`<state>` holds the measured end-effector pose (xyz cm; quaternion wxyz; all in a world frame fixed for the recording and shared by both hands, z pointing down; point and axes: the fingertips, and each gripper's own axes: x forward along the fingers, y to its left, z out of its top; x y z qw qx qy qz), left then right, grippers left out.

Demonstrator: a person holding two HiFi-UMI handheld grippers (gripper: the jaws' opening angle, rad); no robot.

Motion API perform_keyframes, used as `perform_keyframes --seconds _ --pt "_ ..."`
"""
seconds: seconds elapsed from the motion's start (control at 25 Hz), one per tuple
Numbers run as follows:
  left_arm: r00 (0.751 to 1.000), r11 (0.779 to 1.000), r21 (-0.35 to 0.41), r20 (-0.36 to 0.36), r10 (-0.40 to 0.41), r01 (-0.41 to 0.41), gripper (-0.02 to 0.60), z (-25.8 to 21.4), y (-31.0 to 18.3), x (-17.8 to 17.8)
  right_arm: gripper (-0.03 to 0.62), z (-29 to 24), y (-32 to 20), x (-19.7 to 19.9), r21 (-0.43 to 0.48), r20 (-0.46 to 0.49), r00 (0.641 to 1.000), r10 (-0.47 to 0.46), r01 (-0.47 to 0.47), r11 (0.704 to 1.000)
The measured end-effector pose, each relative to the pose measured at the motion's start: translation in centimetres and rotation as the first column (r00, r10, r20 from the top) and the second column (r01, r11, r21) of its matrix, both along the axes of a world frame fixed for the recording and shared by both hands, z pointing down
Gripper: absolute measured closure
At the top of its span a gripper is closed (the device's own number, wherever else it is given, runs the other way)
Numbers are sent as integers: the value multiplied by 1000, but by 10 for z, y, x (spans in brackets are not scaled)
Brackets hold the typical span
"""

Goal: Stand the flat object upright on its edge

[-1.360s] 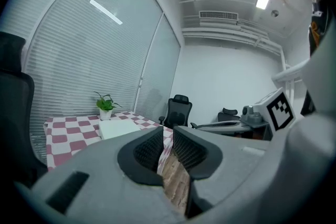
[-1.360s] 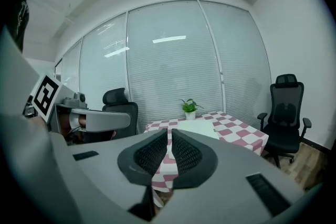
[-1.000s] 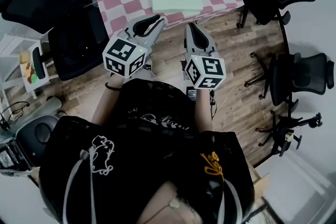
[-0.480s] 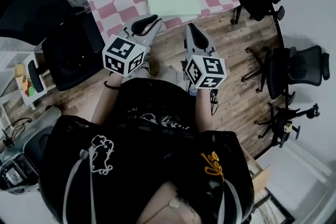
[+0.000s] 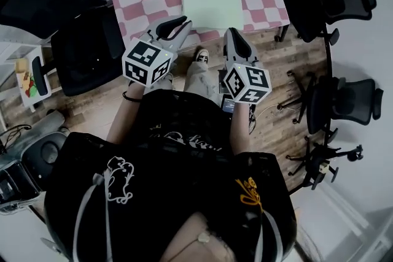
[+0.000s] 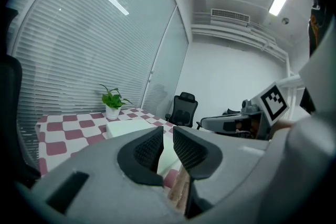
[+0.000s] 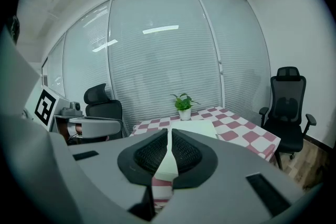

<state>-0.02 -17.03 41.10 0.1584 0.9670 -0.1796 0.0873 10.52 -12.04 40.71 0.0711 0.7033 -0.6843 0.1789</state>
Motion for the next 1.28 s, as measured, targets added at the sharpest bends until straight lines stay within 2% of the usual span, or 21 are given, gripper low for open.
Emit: perform_keyframes --seconds 0.28,0.52,0.64,0.8,0.88,1.12,1.16,1.24,1.28 --pt "993 994 -12 28 -111 111 515 12 -38 11 566 6 -40 42 11 37 998 -48 48 999" --pt "987 985 -72 55 -150 154 514 29 -62 46 565 13 -72 83 -6 66 991 -114 115 993" --pt "983 981 -97 92 -156 165 506 42 -69 60 565 23 -82 110 -19 110 987 -115 117 993" --pt "975 980 -113 165 -146 166 434 63 -76 64 565 40 -93 142 -36 185 978 -100 109 993" --pt "969 976 -126 197 -151 178 422 74 -81 61 565 52 -98 154 -62 203 974 -103 118 991" --pt "954 945 -236 249 -166 226 387 113 -103 52 563 95 -118 184 -128 274 953 -131 171 977" --pt "953 937 -260 253 -166 233 375 120 -107 52 555 101 -123 185 -127 304 941 -149 195 973" --pt "952 919 -309 258 -164 243 352 133 -114 54 422 113 -131 184 -127 371 909 -191 254 959" --pt "951 912 -327 265 -162 246 341 139 -116 56 391 120 -135 183 -132 400 893 -207 279 951"
